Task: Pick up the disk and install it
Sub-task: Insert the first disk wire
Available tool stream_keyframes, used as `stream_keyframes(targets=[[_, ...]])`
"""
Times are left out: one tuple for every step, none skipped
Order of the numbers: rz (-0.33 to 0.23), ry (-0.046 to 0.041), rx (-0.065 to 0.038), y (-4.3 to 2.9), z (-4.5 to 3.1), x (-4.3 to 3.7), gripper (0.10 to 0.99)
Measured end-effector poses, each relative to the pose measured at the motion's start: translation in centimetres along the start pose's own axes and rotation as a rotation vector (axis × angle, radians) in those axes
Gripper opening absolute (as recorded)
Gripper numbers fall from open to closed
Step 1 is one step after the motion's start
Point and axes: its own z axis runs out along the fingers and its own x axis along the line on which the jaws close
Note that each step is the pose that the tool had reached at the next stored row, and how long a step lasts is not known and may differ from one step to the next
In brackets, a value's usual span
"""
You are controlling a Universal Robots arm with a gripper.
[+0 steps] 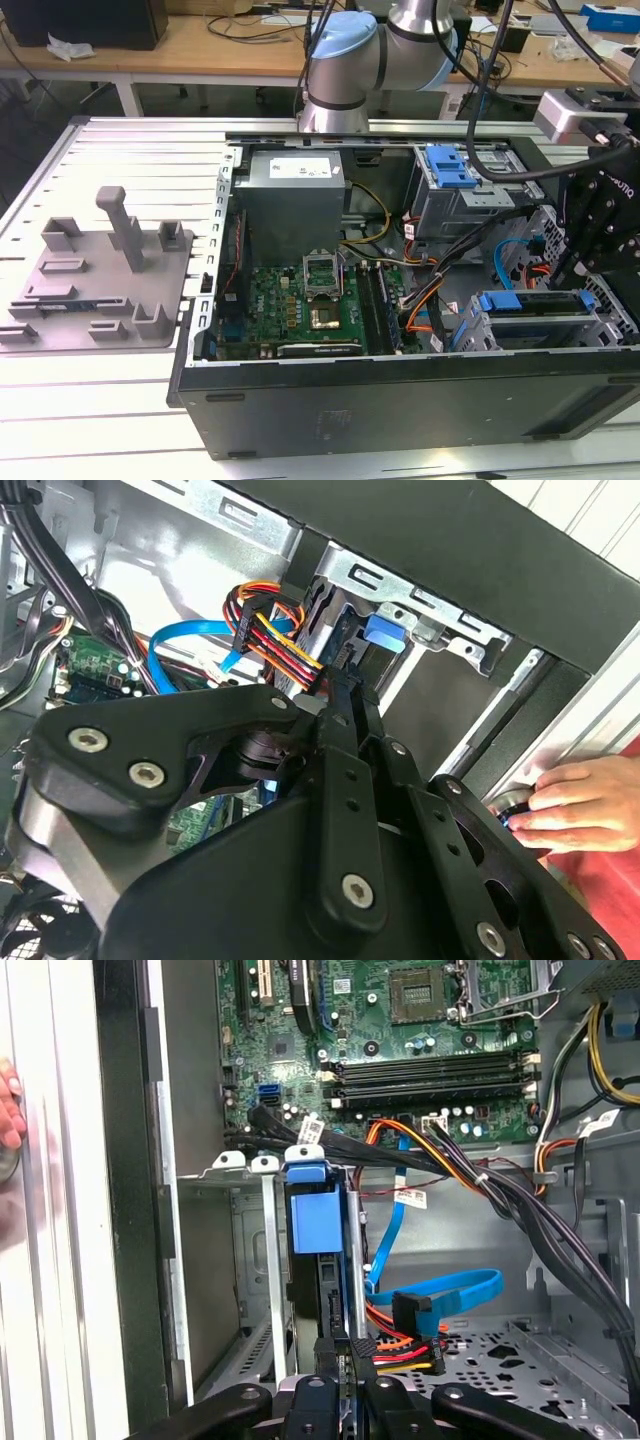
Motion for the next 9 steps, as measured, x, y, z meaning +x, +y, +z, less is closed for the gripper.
stream_keyframes(targets=[[0.002,-0.0001,0.000,0.00,0.01,0.00,0.165],[0.006,0.0000,-0.001,0.00,0.01,0.02,0.165],[0.009,0.0000,-0.001,0.00,0.02,0.03,0.165],[0.013,0.0000,-0.001,0.00,0.02,0.03,0.165],[0.016,0.0002,-0.002,0.00,0.02,0.03,0.165],[0.017,0.0002,-0.002,0.00,0.03,0.03,0.165],[0.018,0.0002,-0.002,-0.01,0.03,0.03,0.165],[0.018,0.0002,-0.002,0.00,0.03,0.03,0.165],[0.018,0.0002,-0.002,0.00,0.03,0.03,0.165]])
